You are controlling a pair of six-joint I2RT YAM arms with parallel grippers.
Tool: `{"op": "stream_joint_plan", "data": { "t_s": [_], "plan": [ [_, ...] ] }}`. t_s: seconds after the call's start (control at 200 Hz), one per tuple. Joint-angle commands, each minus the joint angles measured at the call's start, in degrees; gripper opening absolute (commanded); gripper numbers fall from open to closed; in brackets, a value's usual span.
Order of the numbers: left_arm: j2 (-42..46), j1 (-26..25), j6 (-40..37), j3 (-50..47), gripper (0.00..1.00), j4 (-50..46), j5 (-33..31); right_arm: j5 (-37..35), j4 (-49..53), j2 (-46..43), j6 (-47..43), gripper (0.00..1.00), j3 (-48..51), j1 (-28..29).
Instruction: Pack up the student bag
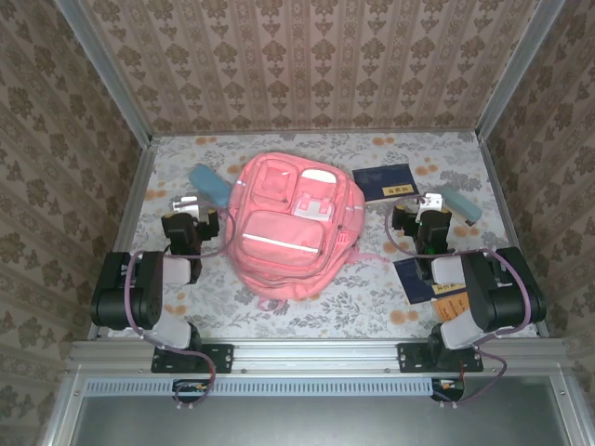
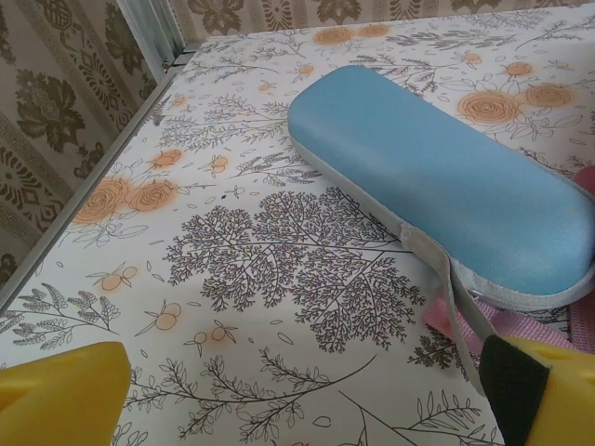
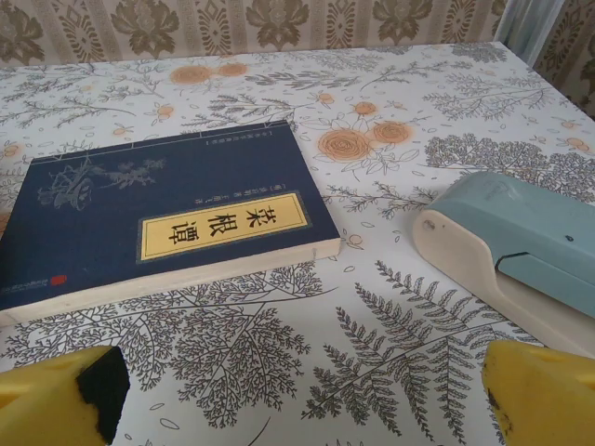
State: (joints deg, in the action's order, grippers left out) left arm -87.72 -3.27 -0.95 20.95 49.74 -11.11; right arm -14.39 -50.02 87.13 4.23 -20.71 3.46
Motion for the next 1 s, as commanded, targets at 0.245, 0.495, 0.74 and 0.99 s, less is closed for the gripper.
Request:
{"op": "stream_joint_plan", "data": {
  "t_s": [0.245, 0.495, 0.74, 0.99],
  "plan": [
    [-0.4, 1.0, -0.7, 1.4, 1.0, 1.0, 2.6, -0.5, -1.6, 0.6, -0.7, 1.0, -1.4, -0.3],
    [-0.4, 1.0, -0.9, 1.7, 1.0, 0.5, 3.3, -0.5, -1.6, 0.7, -0.7, 1.0, -1.5, -0.3],
    [-0.4, 1.1, -0.9, 1.8, 1.0, 0.5, 3.5, -0.5, -1.4, 0.7, -0.7, 1.0, -1.5, -0.3],
    [-0.4, 1.2, -0.9, 1.5, 1.0, 0.7, 3.6, -0.5, -1.6, 0.6, -0.7, 1.0, -1.4, -0.4]
  ]
}}
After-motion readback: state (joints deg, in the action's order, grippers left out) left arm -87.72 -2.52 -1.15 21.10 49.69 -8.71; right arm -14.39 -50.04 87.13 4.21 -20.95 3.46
